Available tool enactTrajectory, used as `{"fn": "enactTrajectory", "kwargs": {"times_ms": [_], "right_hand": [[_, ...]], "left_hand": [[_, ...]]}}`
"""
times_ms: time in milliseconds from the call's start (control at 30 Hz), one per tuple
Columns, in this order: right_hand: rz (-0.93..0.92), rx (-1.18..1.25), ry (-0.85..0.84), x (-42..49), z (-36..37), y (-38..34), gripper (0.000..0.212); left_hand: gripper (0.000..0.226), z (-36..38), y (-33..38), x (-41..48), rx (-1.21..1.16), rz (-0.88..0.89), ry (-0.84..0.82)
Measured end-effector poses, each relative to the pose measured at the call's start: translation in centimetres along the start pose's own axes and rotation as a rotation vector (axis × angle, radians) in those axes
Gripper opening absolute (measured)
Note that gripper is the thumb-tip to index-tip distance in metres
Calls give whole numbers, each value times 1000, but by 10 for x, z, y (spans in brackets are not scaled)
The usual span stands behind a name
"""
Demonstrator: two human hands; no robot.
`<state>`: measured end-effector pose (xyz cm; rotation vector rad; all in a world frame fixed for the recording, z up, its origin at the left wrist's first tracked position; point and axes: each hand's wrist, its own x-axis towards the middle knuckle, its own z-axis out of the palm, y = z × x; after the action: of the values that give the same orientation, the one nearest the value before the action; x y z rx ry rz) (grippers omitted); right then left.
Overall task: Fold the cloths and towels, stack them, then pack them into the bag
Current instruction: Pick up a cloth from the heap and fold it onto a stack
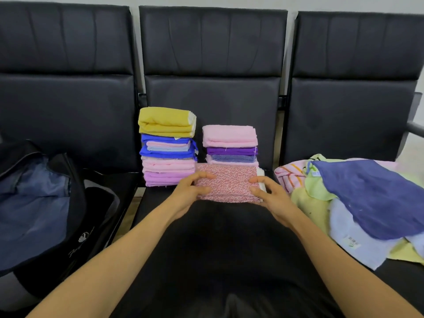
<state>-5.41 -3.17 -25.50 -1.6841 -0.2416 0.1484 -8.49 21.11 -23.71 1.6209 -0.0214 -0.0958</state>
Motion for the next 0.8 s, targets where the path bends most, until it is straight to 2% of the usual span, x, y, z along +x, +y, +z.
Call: {"fn": "enactTrajectory", "kwargs": {"times_ms": [233,433,567,800], "right_hand": [[-135,-25,144,115,-14,-64,31],[-157,-101,151,194,-23,-94,23],[-115,-373,137,213,-20,-73,27],[-115,-698,256,225,-14,-60,38]], "left_hand": [[35,-6,71,104,69,187,182],[36,-19,95,188,139,208,266],[39,-18,72,213,275,108,298],[41,-14,61,224,357,127,335]]}}
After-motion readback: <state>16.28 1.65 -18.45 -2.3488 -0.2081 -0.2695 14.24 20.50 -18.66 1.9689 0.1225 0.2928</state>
